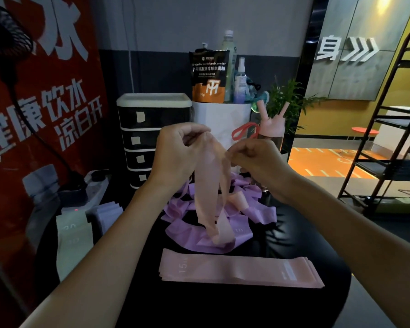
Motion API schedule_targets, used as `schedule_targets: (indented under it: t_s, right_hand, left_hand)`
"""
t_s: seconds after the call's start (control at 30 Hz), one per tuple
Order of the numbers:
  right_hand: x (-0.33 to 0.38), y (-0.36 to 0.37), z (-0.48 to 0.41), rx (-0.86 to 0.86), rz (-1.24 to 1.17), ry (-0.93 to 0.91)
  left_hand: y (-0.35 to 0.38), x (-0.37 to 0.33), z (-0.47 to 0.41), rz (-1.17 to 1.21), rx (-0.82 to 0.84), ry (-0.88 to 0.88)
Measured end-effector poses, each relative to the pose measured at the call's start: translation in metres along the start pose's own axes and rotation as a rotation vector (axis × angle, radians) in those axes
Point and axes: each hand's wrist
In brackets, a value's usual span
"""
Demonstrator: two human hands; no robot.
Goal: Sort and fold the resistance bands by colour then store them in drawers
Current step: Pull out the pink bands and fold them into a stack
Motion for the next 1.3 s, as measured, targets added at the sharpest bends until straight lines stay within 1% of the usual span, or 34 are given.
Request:
schedule_targets:
  t_s: [0.2, 0.4, 0.6, 0.67, 0.73, 0.8, 0.83, 0.93, 1.0, 1.1, 1.17, 1.3]
  right_hand:
    - [0.01, 0.003, 0.003, -0.014, -0.04, -0.055]
    - [0.015, 0.008, 0.005, 0.008, -0.095, -0.125]
    - [0.009, 0.01, 0.007, 0.062, -0.039, -0.211]
    - [0.009, 0.008, 0.007, 0.042, -0.092, -0.177]
    - [0.009, 0.007, 0.007, -0.013, -0.14, -0.147]
    - [0.008, 0.006, 0.005, -0.065, -0.127, -0.118]
    - [0.008, 0.006, 0.004, -0.063, -0.125, -0.084]
    - [0.008, 0.006, 0.003, 0.024, -0.097, 0.015]
    - [0.009, 0.006, 0.005, 0.023, -0.066, -0.023]
    - [0.012, 0.006, 0.004, -0.04, -0.052, -0.058]
    - [0.016, 0.003, 0.002, -0.058, -0.094, -0.046]
    - [0.024, 0.001, -0.002, -0.092, -0.257, -0.023]
  left_hand:
    - [-0.004, 0.002, -0.001, -0.006, 0.05, 0.009]
    - [0.001, 0.0, 0.005, 0.081, 0.132, -0.128]
    - [0.002, 0.003, 0.008, 0.102, 0.101, -0.123]
    - [0.0, 0.005, 0.008, 0.14, 0.081, -0.131]
    - [-0.002, 0.006, 0.008, 0.159, 0.063, -0.133]
    - [-0.002, 0.004, 0.009, 0.166, 0.046, -0.13]
    - [-0.002, 0.003, 0.008, 0.17, 0.042, -0.129]
    - [-0.003, 0.0, 0.007, 0.204, 0.048, -0.13]
    - [-0.004, -0.002, 0.007, 0.224, 0.052, -0.121]
    - [-0.004, -0.005, 0.008, 0.219, 0.052, -0.104]
    - [-0.003, -0.005, 0.008, 0.198, 0.056, -0.106]
    - [0.0, -0.005, 0.008, 0.163, 0.056, -0.092]
Point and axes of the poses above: each hand's wrist, its own z-axis away from the middle knuckle, its own y-axis out of the palm, x = y × z, and after that the axes turned 3 degrees about y, right-handed
